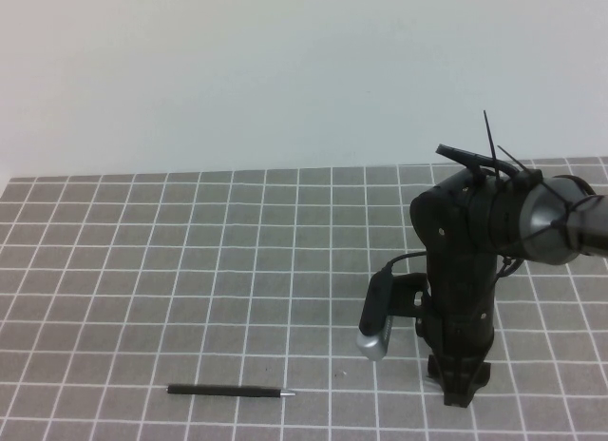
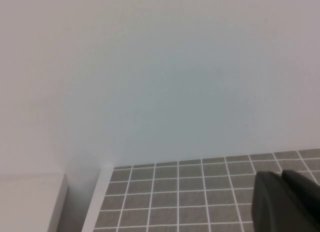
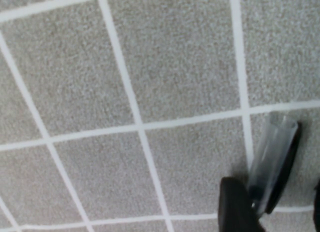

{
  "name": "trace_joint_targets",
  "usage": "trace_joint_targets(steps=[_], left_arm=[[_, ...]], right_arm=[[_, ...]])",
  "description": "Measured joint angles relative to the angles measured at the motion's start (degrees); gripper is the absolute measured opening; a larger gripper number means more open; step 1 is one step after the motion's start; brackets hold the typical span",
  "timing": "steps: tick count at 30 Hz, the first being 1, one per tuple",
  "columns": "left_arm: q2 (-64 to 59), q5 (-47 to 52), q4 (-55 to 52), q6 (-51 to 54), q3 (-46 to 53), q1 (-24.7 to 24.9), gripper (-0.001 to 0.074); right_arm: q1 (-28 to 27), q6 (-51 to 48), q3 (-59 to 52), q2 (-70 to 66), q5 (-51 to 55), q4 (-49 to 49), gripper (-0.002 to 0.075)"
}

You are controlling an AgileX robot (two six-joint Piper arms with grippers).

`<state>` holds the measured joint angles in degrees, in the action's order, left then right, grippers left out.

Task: Cap the pen
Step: 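Pick up the pen and its cap, cap the pen, and set it down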

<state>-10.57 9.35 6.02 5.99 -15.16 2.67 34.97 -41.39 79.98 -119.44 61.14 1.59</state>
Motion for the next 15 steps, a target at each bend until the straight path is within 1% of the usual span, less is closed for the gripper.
trace_joint_targets(steps=[4,7,9,12,15], left_arm=[[0.0,0.0,0.0,0.0,0.0,0.0,0.0],[0.0,0.0,0.0,0.0,0.0,0.0,0.0],[0.0,0.0,0.0,0.0,0.0,0.0,0.0],[0.0,0.1,0.0,0.0,0.0,0.0,0.0],[0.0,0.1,0.0,0.0,0.0,0.0,0.0]], right_arm=[[0.0,0.3,0.0,0.0,-0.1,-0.6,0.0321],[0.0,0.5,0.0,0.0,-0.1,-0.8,0.0286],[0.0,0.5,-0.1,0.0,0.0,-1.0,0.0237],[0.0,0.5,-0.2,0.0,0.3,-1.2,0.0141],[0.0,0.5,-0.2,0.0,0.8,-1.6,0.0096]])
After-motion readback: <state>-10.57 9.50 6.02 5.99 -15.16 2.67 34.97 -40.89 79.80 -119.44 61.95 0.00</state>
